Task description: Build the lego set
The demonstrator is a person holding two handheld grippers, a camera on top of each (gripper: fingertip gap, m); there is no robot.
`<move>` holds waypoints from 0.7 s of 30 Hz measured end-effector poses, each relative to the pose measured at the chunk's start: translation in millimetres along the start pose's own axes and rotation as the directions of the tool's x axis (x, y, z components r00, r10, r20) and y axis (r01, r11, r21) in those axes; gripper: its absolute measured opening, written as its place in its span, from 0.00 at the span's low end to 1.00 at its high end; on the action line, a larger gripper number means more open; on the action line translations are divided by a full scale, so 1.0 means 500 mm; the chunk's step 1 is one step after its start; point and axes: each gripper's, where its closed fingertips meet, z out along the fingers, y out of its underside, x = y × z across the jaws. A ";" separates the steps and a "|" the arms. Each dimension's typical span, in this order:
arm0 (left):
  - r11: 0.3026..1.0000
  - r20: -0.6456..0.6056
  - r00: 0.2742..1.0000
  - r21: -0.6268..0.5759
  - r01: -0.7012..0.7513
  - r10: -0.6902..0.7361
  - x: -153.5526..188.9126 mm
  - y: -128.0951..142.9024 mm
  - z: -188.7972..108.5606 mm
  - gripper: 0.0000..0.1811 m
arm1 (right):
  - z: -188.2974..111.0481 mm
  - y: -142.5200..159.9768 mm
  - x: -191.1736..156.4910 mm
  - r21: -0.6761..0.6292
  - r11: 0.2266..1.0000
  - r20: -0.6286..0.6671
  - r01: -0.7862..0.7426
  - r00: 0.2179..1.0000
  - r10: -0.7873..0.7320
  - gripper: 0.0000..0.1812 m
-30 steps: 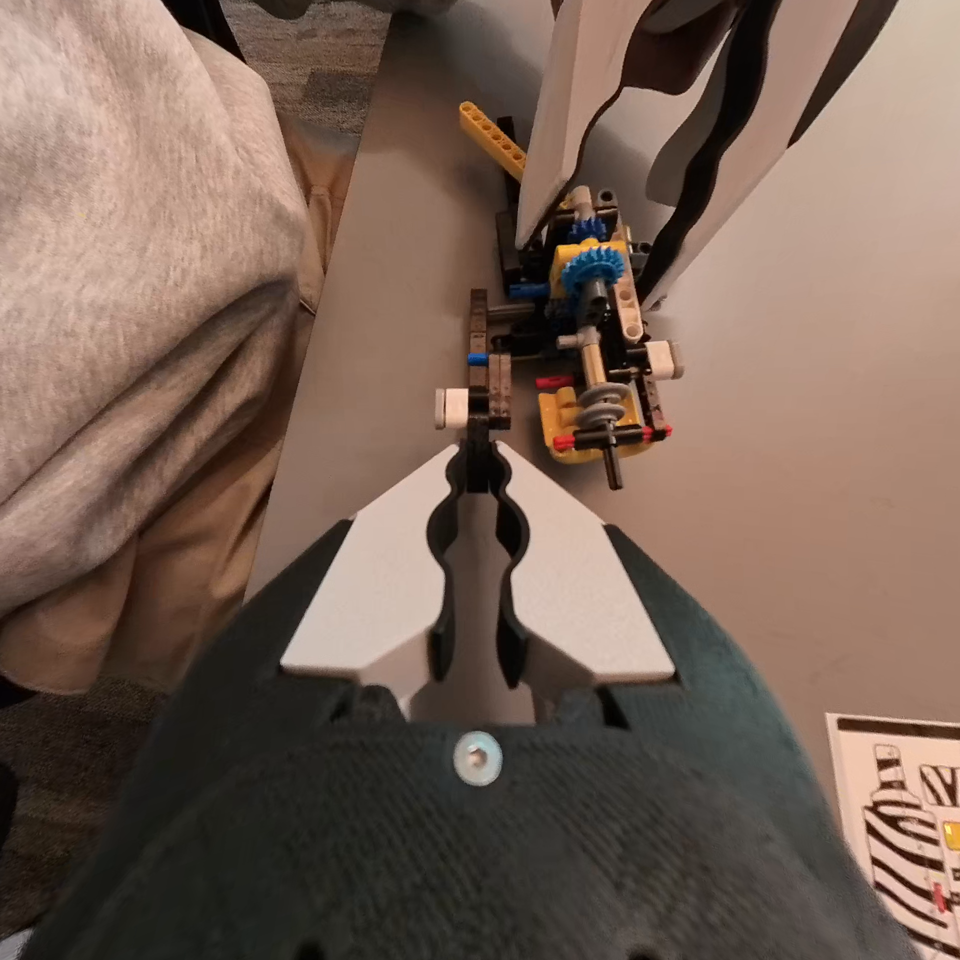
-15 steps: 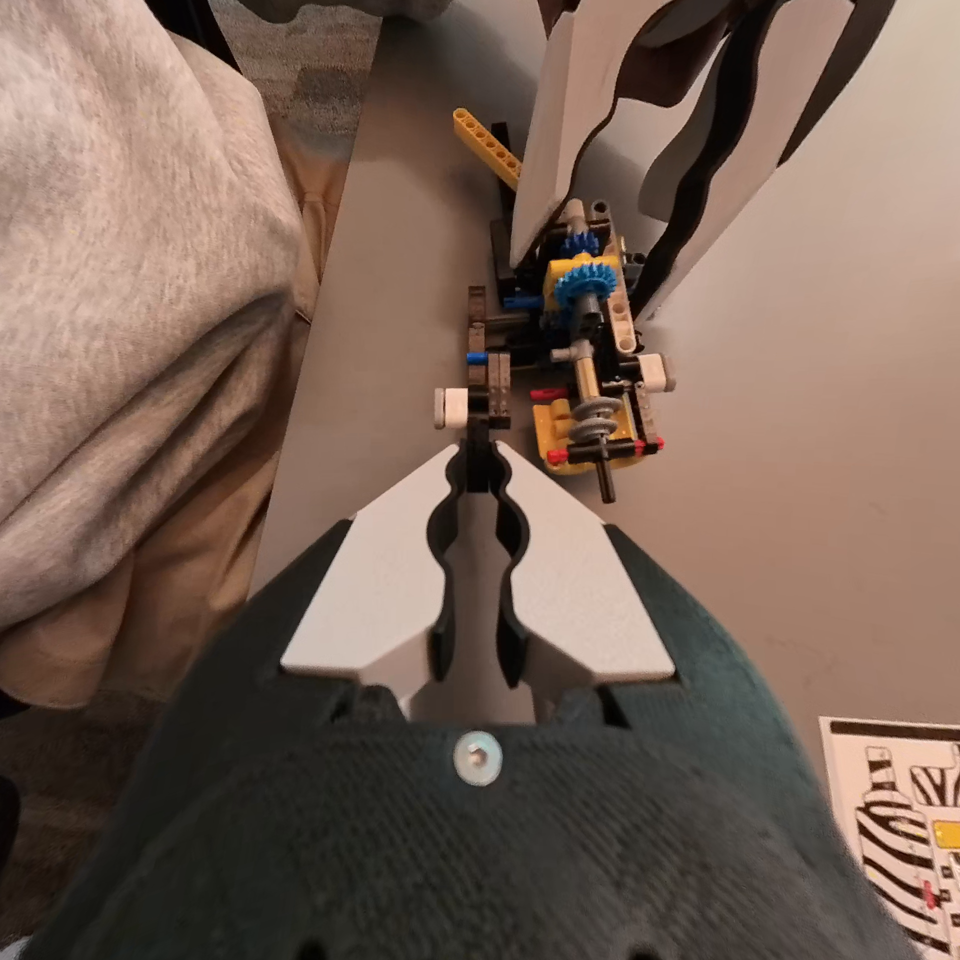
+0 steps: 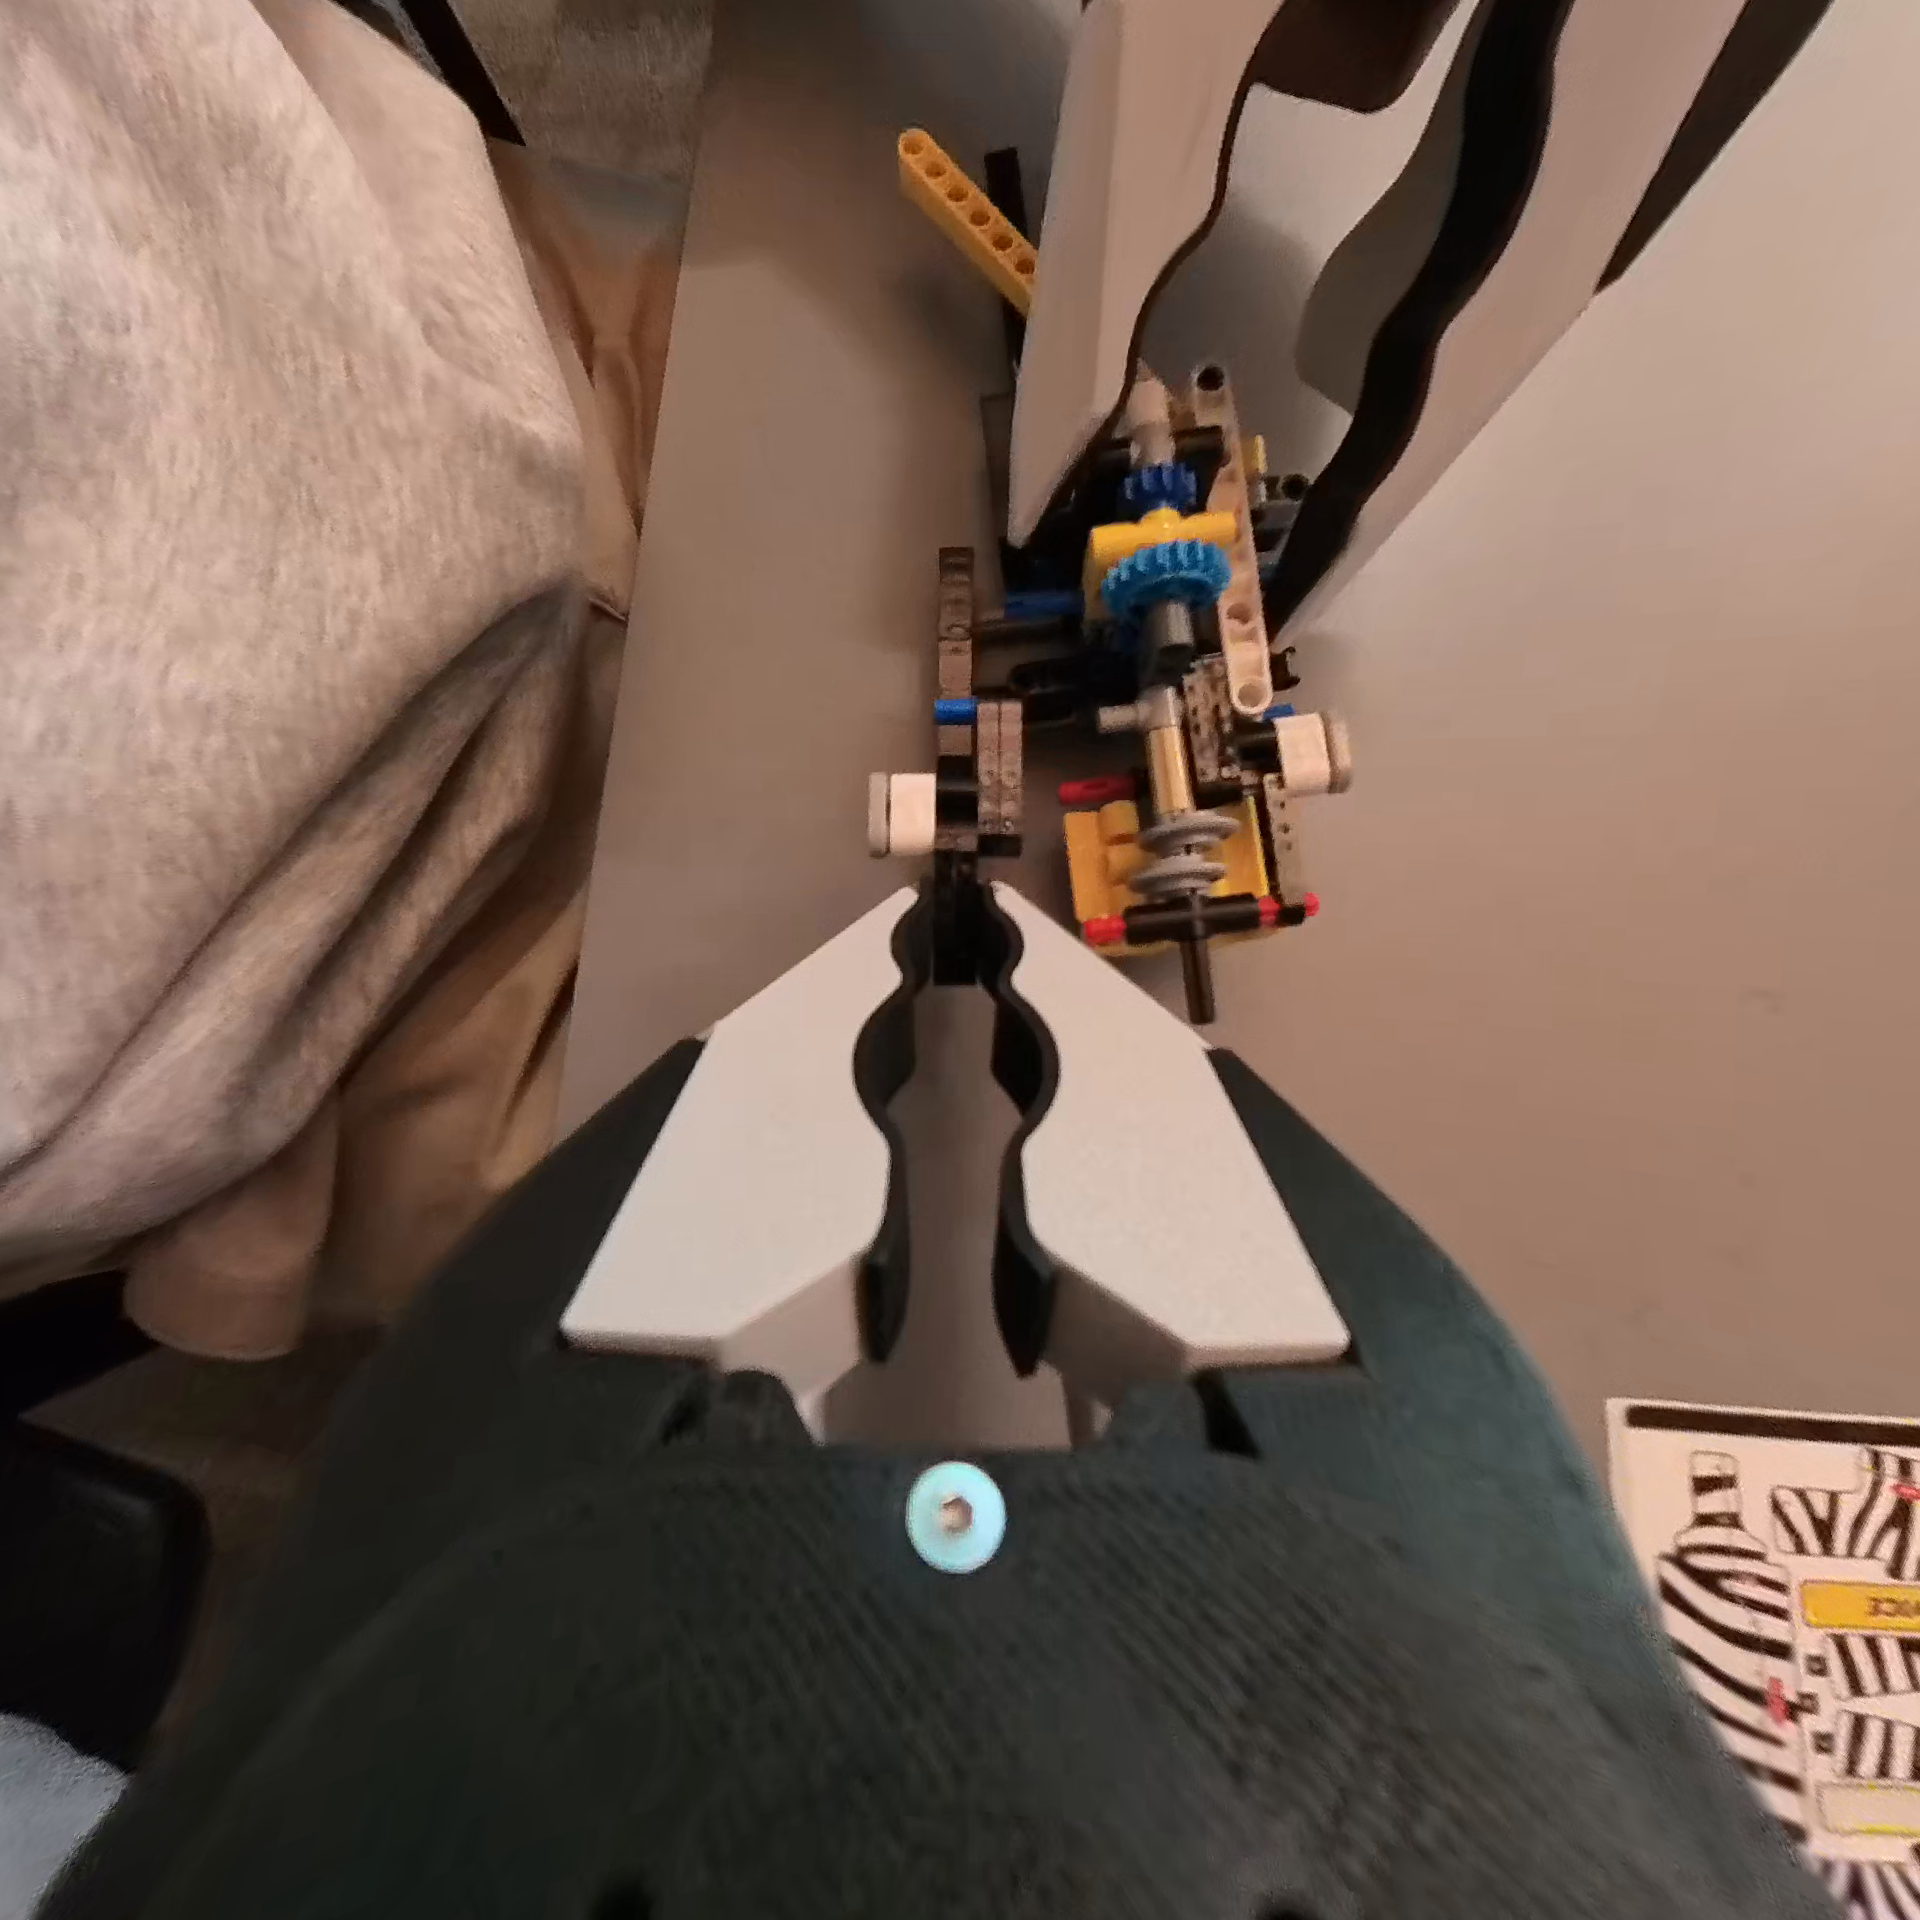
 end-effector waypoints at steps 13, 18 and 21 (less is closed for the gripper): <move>1.000 -0.002 1.000 0.000 -0.004 0.004 0.002 0.000 0.002 0.25 | 0.007 0.003 0.004 -0.018 0.998 0.087 -0.060 0.994 0.061 0.04; 1.000 -0.004 1.000 0.003 -0.003 0.003 0.002 0.000 0.003 0.25 | 0.005 0.004 0.007 0.005 0.998 0.078 -0.070 0.994 0.070 0.04; 1.000 -0.003 1.000 0.003 -0.002 0.002 0.001 0.000 0.004 0.25 | 0.007 0.002 0.008 0.020 0.997 0.072 -0.071 0.995 0.069 0.04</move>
